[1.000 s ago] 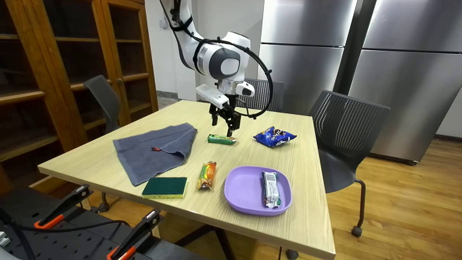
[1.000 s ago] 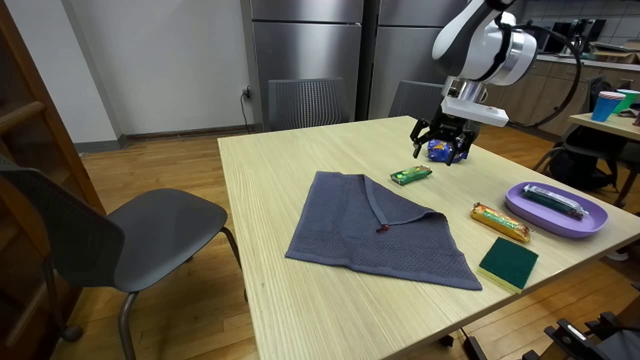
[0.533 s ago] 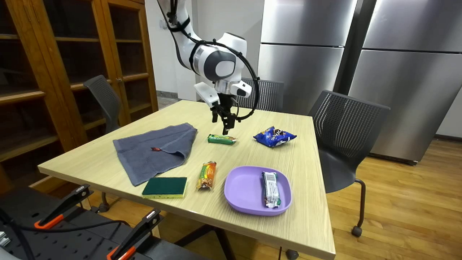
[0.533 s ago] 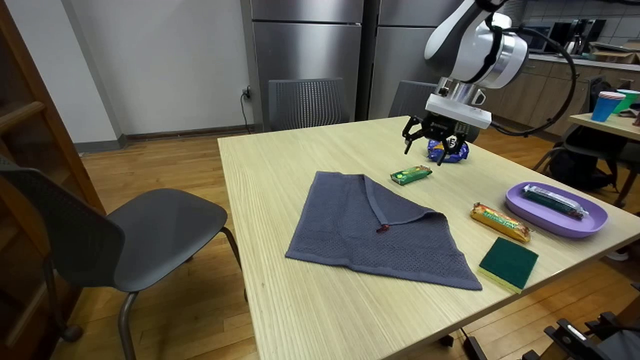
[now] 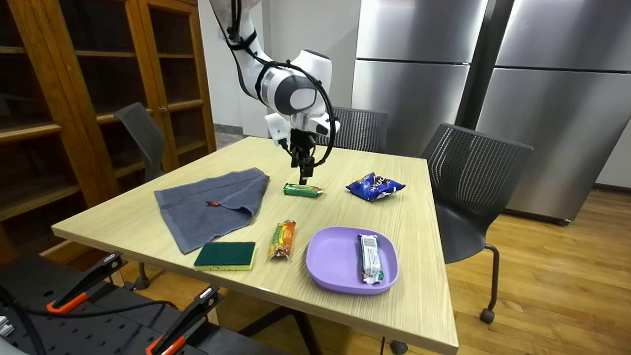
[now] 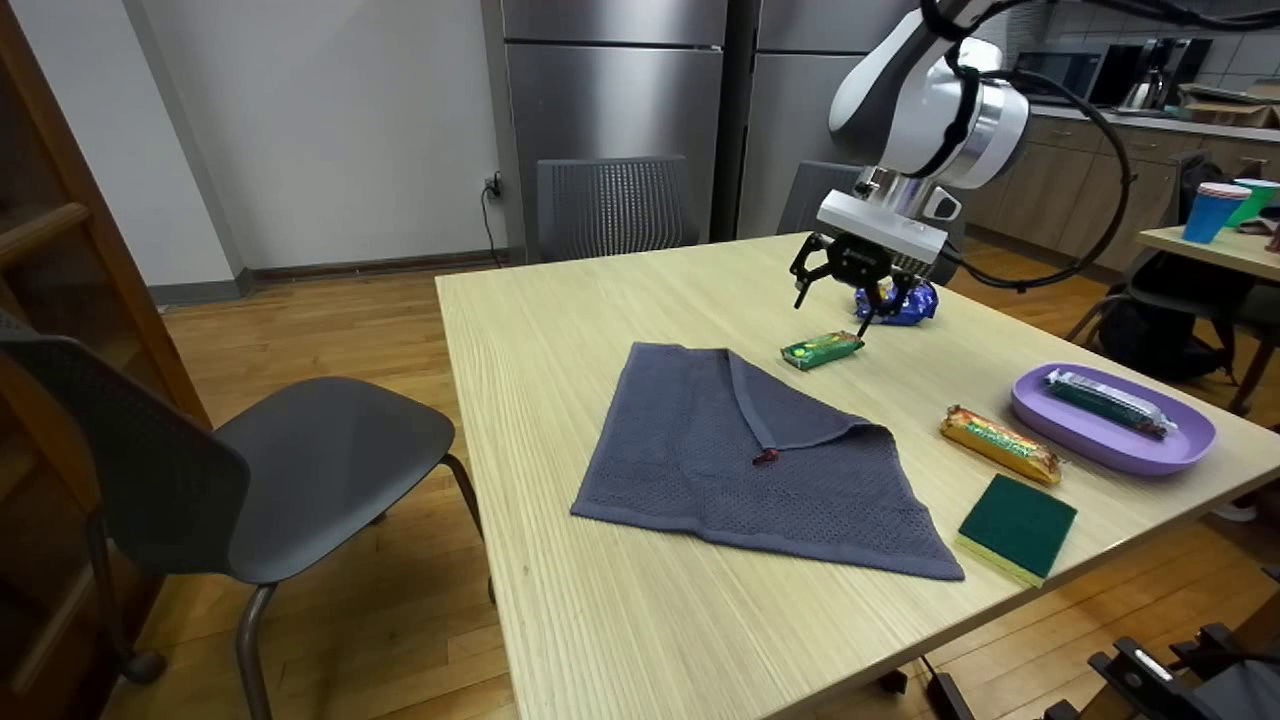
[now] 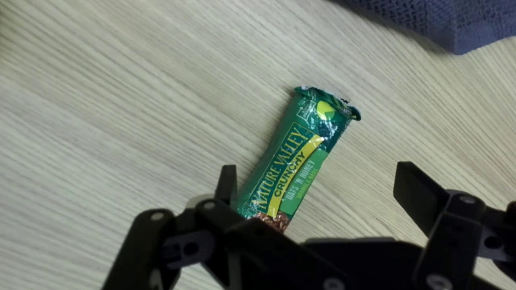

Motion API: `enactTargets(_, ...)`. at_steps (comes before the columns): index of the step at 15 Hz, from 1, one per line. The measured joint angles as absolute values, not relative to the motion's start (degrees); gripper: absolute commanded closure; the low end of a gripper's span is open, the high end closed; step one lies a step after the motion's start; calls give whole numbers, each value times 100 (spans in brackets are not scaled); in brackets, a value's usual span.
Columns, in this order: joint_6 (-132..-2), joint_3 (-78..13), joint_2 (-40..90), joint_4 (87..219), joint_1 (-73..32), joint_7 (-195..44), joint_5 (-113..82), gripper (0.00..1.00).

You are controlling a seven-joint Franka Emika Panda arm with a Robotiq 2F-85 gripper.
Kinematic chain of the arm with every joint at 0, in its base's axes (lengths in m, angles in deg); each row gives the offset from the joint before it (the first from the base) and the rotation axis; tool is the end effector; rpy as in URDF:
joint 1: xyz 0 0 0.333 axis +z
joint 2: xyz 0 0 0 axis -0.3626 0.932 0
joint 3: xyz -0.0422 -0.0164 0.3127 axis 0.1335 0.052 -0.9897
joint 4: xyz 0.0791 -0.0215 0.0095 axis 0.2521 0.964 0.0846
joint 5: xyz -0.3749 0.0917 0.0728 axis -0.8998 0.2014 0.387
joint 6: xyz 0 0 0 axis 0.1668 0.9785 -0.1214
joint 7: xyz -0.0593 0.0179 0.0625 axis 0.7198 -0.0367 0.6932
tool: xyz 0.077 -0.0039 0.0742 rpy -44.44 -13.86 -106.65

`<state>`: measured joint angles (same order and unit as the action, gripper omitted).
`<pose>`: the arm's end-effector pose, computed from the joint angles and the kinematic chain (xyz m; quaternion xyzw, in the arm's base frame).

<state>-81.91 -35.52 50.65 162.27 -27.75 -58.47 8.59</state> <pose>0.6554 -0.0893 0.1477 -0.9126 0.3945 -0.0301 0.1029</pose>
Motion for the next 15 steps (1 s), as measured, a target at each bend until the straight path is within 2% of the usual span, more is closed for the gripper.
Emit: enactTargets(15, -8100, -3227, 5693, 15474, -2455, -4656, 859, 0)
